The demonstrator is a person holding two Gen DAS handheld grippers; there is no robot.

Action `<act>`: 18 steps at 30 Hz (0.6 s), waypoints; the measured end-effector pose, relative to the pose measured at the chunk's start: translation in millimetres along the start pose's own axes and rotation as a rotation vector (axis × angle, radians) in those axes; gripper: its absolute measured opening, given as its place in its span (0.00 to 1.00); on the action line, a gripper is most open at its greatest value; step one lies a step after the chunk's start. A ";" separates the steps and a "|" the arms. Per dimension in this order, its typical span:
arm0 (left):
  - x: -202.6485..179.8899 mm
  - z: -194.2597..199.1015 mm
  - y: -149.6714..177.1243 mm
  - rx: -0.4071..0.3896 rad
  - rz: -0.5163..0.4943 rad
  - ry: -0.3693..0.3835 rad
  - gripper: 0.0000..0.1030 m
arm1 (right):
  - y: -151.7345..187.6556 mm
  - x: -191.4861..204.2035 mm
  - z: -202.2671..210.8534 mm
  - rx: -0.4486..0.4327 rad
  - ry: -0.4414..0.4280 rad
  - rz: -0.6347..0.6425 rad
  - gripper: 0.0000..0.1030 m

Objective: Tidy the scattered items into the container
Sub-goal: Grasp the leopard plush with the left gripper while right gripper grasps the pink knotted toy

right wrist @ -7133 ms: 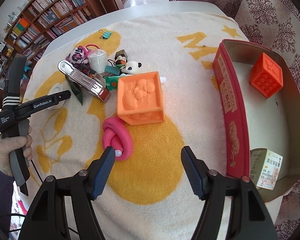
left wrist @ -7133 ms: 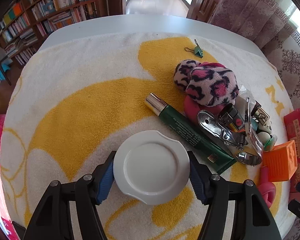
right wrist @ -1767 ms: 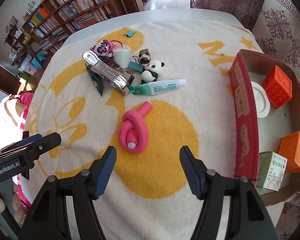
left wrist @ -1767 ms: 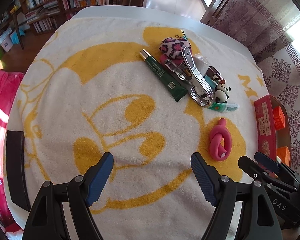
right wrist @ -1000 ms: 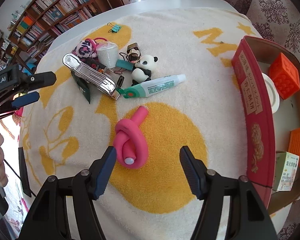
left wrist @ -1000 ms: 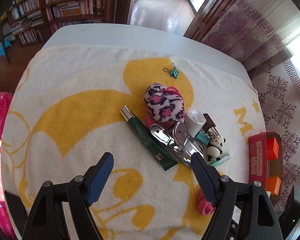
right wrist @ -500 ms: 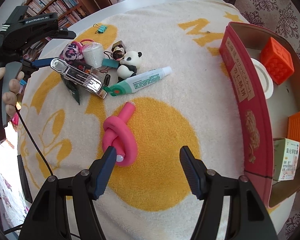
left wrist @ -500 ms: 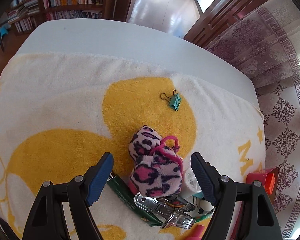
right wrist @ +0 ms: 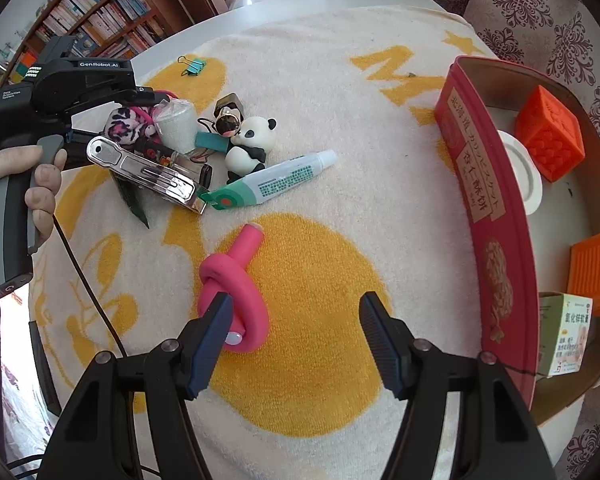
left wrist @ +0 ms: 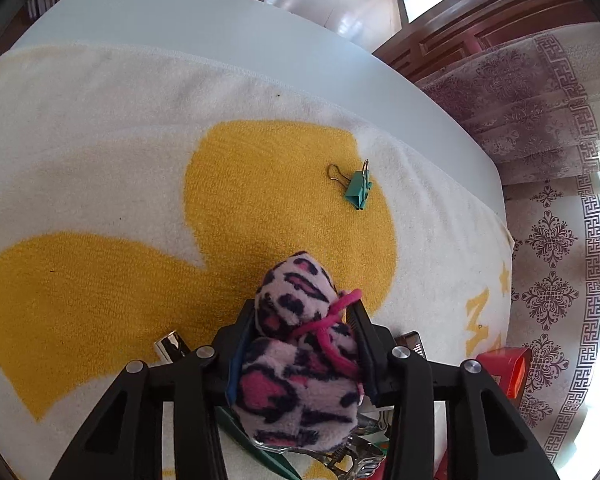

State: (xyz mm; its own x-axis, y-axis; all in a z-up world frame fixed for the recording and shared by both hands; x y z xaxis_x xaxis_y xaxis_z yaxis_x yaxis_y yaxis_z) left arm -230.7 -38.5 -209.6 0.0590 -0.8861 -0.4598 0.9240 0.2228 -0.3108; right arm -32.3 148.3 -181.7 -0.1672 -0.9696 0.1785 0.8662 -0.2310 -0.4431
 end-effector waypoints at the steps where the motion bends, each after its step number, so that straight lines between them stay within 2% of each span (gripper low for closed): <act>1: 2.9 4.8 0.2 -0.007 0.001 -0.001 0.44 | -0.6 1.1 -1.0 0.001 -0.001 0.003 0.68; 8: 21.7 48.1 8.6 -0.058 0.016 0.007 0.44 | -2.9 14.2 -7.5 0.013 -0.026 0.024 0.68; 18: 51.3 82.3 56.2 -0.039 0.067 -0.026 0.44 | -1.2 30.2 -25.8 0.032 -0.064 0.065 0.68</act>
State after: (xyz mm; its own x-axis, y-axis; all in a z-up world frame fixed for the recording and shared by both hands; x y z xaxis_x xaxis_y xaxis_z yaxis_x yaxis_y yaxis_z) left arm -144.6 -105.0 -182.2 0.1303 -0.8787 -0.4592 0.9022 0.2971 -0.3127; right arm -50.6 117.2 -198.5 -0.0807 -0.9752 0.2063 0.8888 -0.1641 -0.4279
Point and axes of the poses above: each gripper's, at about its wrist camera, not at the fingertips, and z roughly against the way its jaws point, x to its left, y to its underside, the point moved 8 cm from there along -z, roughly the way its jaws point, and after that the axes turned 15 degrees about -x, right-handed, at the moved point
